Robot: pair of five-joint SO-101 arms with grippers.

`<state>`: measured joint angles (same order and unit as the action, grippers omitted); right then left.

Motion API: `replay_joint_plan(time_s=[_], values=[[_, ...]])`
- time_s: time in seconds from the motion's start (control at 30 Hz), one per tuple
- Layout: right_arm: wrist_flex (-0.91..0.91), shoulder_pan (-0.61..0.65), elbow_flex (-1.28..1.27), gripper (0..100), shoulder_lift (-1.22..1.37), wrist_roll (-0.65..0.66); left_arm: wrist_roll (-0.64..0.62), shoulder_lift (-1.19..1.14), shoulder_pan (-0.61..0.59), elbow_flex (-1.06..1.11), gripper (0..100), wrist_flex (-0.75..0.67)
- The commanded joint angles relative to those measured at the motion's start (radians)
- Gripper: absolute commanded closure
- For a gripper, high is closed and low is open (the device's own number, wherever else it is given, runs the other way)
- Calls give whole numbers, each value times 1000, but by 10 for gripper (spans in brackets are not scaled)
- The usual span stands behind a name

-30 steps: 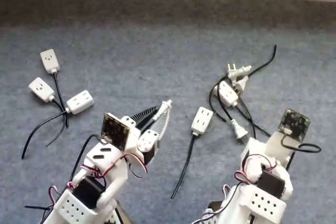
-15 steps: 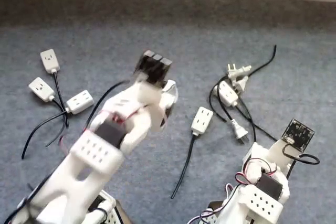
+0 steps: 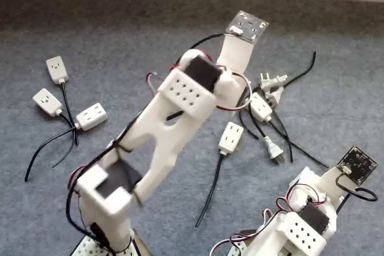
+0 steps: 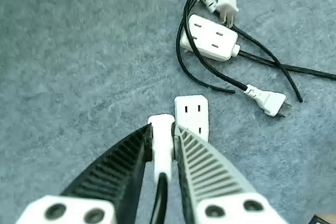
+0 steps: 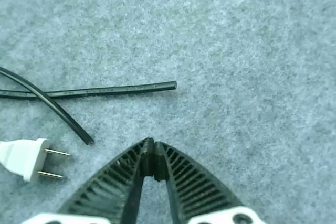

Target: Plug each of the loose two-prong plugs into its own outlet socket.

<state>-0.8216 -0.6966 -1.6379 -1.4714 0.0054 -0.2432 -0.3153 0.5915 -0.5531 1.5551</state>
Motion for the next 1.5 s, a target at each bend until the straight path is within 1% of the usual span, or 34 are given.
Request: replay_joint_plan(time_s=[0.0, 0.1, 0.2, 0.3, 0.5, 0.53, 0.63, 0.67, 0.7, 0.73, 0.8, 0.93, 0.97, 1.03, 1.07, 1.13, 1.23, 1.3, 1.4, 1.47], values=[[24, -10, 1, 992, -10, -6, -109, -130, 10, -228, 993, 118], [25, -7, 1, 992, -10, -6, -253, -213, 12, -357, 993, 176], [25, -2, 1, 992, -10, -5, -387, -232, 13, -437, 993, 195], [31, -1, 1, 992, -10, -5, -457, -232, 7, -460, 993, 196], [48, -1, -1, 992, -10, -5, -470, -239, 25, -447, 993, 198], [48, -1, -1, 992, -10, -5, -499, -239, 25, -427, 993, 198], [48, -1, -1, 992, -10, -5, -669, -234, 25, -329, 993, 198], [48, -1, -1, 992, -10, -5, -712, -234, 25, -300, 993, 198], [48, -1, -2, 992, -10, -5, -729, -234, 25, -277, 993, 198], [48, 1, -2, 992, -10, -5, -712, -232, 25, -265, 993, 198], [48, 1, -2, 992, -10, -5, -611, -231, 4, -263, 993, 198], [47, 50, -2, 992, -10, -6, -319, -170, -96, -286, 993, 198], [47, 59, -2, 992, -10, -6, -242, -136, -133, -285, 993, 198], [47, 71, -1, 992, -10, -9, -127, -56, -211, -263, 993, 199], [48, 85, 2, 992, -10, -6, -92, -13, -257, -240, 993, 199], [51, 122, 18, 992, -12, -6, -69, 76, -334, -168, 993, 199], [48, 188, 108, 977, -10, -6, -29, 214, -417, 15, 993, 198], [48, 246, 160, 920, -5, -9, 5, 305, -446, 150, 993, 193], [47, 375, 251, 824, -2, -6, 54, 435, -483, 326, 993, 187], [45, 469, 306, 799, -1, -8, 94, 524, -510, 430, 993, 147]])
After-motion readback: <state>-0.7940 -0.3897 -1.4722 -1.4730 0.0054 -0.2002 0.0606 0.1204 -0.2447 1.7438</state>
